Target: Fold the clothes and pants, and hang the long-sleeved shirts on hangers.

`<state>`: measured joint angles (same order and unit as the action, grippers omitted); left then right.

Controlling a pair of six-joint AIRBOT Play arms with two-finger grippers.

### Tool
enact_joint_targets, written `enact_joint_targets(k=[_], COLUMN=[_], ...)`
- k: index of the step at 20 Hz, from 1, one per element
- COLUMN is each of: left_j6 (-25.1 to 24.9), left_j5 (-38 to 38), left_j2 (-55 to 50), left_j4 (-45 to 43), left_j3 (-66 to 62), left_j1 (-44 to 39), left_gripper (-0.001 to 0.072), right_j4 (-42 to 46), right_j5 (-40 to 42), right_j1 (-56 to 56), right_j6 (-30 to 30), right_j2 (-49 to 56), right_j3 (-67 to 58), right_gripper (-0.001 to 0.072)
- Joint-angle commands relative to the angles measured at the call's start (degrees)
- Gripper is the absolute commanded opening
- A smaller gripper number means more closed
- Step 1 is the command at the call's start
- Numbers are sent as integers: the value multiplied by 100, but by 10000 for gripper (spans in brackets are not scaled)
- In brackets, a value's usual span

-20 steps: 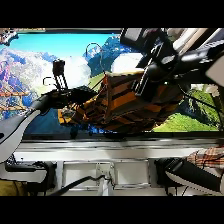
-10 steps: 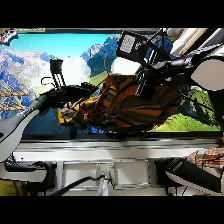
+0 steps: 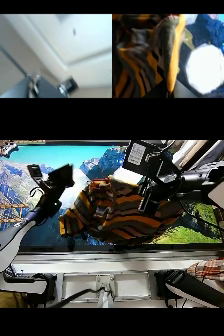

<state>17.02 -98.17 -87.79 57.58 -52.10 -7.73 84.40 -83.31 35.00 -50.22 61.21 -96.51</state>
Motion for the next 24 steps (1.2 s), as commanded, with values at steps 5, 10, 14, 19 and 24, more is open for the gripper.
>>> enact_joint_targets(k=[5, 10, 14, 19, 24], left_j6=[-356, 1539, 2649, 2627, 2627], left_j5=[1272, 4426, 5836, 7018, 7399], left_j2=[785, 2413, 3145, 2986, 2758], left_j4=[-367, -5731, -6347, -5764, -4922], left_j3=[-7, 310, 1025, 1027, 1023], left_j1=[988, 894, -232, -1508, -1902], left_gripper=[22, 13, 515, 639, 665], right_j4=[-9, -15, -61, -155, -529], right_j5=[483, 841, 839, 831, 828], right_j1=[2, -2, -2, -2, 0], right_j6=[-404, -577, -684, -931, -933], right_j2=[-72, -72, -72, -72, -72], right_j3=[-2, -2, -2, -2, -2], right_gripper=[15, 15, 15, 15, 15])
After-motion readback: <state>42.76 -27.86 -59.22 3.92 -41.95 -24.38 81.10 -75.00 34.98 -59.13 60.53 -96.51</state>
